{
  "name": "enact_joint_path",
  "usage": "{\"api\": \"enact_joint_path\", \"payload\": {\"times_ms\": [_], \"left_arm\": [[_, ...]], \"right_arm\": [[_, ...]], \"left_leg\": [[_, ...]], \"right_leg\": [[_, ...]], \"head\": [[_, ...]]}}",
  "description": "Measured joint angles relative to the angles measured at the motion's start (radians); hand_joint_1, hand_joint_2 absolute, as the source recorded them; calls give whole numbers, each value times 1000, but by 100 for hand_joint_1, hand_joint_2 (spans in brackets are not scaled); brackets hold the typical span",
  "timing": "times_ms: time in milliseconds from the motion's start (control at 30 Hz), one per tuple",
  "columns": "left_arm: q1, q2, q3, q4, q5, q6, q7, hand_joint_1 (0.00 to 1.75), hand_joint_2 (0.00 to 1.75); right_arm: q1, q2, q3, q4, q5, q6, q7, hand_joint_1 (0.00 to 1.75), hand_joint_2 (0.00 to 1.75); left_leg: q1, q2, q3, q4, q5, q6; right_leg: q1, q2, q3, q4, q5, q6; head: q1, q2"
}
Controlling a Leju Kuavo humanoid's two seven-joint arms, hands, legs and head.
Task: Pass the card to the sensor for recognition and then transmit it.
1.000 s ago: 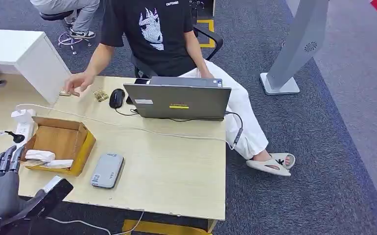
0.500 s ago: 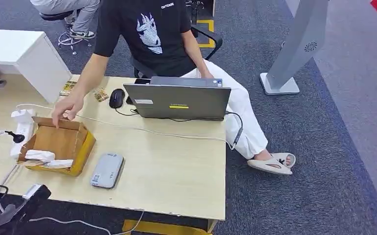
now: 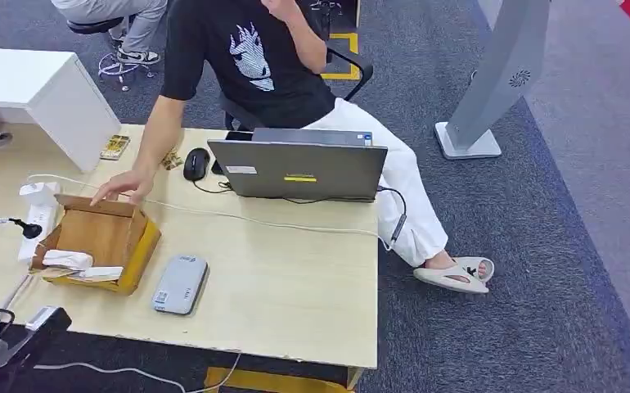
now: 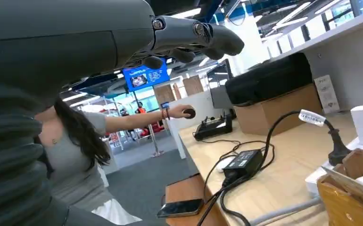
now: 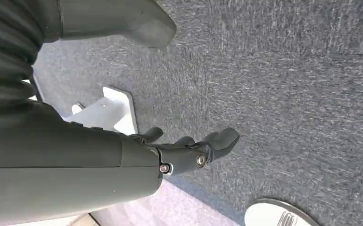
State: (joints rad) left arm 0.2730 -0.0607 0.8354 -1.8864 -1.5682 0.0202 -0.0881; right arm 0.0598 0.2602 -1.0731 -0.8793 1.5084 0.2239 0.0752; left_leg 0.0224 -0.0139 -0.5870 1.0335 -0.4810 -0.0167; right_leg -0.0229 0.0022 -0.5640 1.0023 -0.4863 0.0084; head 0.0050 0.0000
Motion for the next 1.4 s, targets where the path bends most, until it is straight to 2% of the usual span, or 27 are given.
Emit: {"api": "enact_joint_path", "payload": {"times_ms": [167, 333, 567, 667, 733, 867, 900, 1033, 1100, 1200, 1267, 1300, 1367, 1400], "left_arm": [[10, 36, 0, 17, 0, -9, 54, 0, 175], [56, 121, -41, 23, -1, -25, 161, 0, 175], [78, 174, -79, 34, -2, -30, 177, 0, 175], [89, 198, -97, 39, -2, -29, 215, 0, 175], [110, 243, -128, 54, -2, 15, 268, 0, 175], [152, 382, -255, 119, -2, 169, 424, 0, 175], [157, 412, -288, 138, -2, 192, 445, 0, 175], [167, 520, -416, 198, -2, 212, 502, 0, 175], [168, 565, -476, 215, -2, 212, 506, 0, 175], [168, 607, -532, 232, -2, 223, 500, 0, 175], [158, 613, -551, 235, -2, 255, 449, 0, 175], [151, 609, -555, 235, -2, 282, 389, 0, 175], [137, 604, -570, 235, -2, 315, 308, 0, 175], [130, 604, -580, 235, -2, 324, 293, 0, 175]], "right_arm": [[1, 2, -14, 1, 42, 0, -21, 0, 175], [2, 2, -31, 2, 61, 2, -34, 0, 175], [2, 3, -34, 2, 61, 2, -34, 0, 175], [3, 3, -37, 2, 61, 3, -34, 0, 175], [3, 3, -37, 2, 61, 2, -37, 0, 175], [3, 3, -37, 3, 61, -2, -37, 0, 175], [3, 3, -37, 3, 61, -4, -37, 0, 175], [4, 3, -37, 4, 61, -11, -37, 0, 175], [4, 3, -37, 4, 61, -11, -37, 0, 175], [4, 3, -37, 4, 61, -11, -41, 0, 175], [4, 3, -37, 4, 61, -10, -42, 0, 175], [4, 3, -36, 4, 61, -10, -43, 0, 175], [4, 3, -36, 4, 61, -9, -44, 0, 175], [4, 3, -35, 4, 61, -8, -44, 0, 175]], "left_leg": [[0, 0, 0, 0, 0, 0], [1, 0, 0, 0, 0, 0], [1, 0, 0, 0, 0, 0], [1, 0, 0, 0, 0, 0], [1, 0, 1, 0, 0, 0], [1, -1, 1, 0, 0, -1], [1, -1, 1, 0, 0, -1], [2, -1, 1, 0, 0, -1], [1, -1, 1, 0, 1, -1], [1, -1, 1, 0, 0, -1], [1, -1, 1, 0, 1, 0], [1, -2, 1, 0, 0, 0], [1, -2, 1, 0, 0, 0], [1, -2, 1, 0, 0, -1]], "right_leg": [[0, 0, 0, 0, 0, 0], [1, 0, 0, 0, 0, 0], [0, -1, 0, 0, 0, 0], [0, -1, 0, 0, 0, 0], [1, 0, 0, 0, 0, 0], [1, -2, 0, 0, 0, -1], [1, -2, 0, 1, -1, -1], [1, -2, 1, 1, 0, -1], [1, -2, 1, 1, 0, -1], [1, -2, 1, 1, 0, -1], [0, -2, 1, 1, 0, -1], [0, -3, 1, 1, 0, -1], [0, -3, 1, 1, 0, -1], [0, -3, 1, 1, 0, -1]], "head": [[0, 0], [0, 0], [0, 0], [1, 0], [0, 0], [0, 0], [0, 0], [0, 0], [0, 0], [0, 0], [0, 0], [0, 0], [0, 0], [0, 0]]}}
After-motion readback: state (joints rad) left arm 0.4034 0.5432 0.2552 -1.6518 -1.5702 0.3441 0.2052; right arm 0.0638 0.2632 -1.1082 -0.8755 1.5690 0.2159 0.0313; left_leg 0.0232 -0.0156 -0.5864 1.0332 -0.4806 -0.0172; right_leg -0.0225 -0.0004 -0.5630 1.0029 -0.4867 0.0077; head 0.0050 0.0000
